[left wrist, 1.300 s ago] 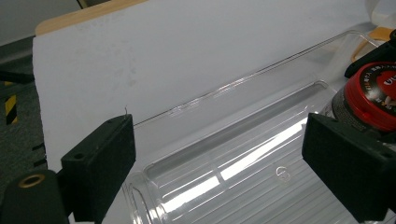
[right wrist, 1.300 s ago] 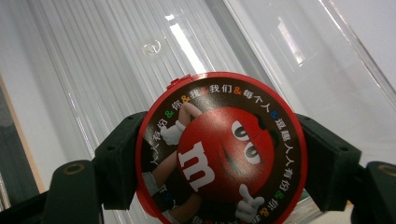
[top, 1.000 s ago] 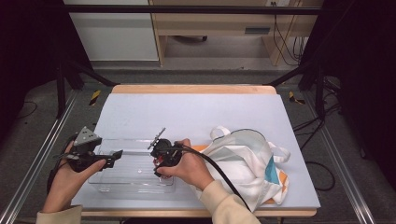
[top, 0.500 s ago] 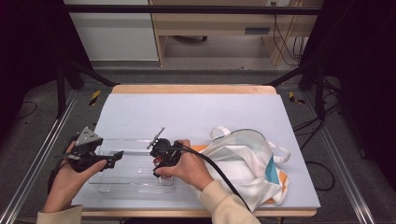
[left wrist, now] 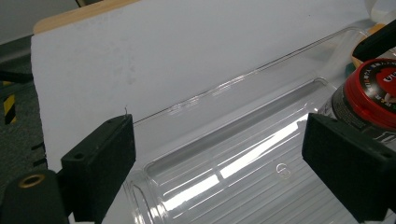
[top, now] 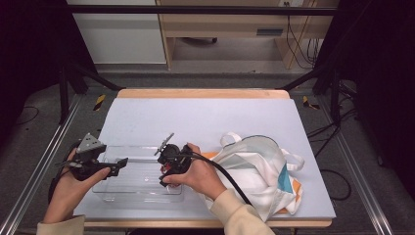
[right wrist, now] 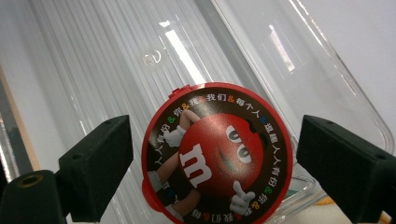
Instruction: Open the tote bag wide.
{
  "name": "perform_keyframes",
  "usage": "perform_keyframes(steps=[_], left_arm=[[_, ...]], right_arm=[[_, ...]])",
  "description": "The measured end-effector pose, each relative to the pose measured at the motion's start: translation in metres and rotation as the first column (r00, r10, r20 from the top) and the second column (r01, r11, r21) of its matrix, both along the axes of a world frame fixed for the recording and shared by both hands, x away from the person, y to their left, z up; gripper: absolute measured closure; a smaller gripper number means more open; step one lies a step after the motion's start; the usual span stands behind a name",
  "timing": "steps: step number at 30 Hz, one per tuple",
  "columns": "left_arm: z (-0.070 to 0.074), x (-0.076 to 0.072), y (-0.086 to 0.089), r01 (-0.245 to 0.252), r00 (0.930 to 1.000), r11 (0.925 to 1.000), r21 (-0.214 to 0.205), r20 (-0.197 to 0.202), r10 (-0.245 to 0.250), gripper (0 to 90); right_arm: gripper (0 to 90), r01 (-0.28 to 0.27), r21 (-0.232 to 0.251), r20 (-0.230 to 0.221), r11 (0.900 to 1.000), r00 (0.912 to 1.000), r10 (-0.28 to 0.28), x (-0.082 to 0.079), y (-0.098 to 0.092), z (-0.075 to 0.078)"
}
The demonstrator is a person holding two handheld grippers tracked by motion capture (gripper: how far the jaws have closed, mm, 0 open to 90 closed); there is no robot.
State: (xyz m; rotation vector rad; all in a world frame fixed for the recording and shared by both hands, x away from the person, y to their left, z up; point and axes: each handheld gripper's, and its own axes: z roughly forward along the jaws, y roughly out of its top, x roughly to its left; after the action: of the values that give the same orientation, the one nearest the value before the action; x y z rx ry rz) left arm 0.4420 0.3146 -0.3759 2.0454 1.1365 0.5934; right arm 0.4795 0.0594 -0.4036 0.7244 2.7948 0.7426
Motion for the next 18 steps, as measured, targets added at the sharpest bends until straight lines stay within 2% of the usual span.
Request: perform_keyframes(steps=[18], left_arm=[[0.001,-0.001,0.004,-0.012,0.9999,0.9999,-0.008,0.005,0.012,9.7]], right_arm=[[10.0,-0.012,0.058,0.037,0.9982,0.9993,0.010,-0.009,-0.009,0.020]])
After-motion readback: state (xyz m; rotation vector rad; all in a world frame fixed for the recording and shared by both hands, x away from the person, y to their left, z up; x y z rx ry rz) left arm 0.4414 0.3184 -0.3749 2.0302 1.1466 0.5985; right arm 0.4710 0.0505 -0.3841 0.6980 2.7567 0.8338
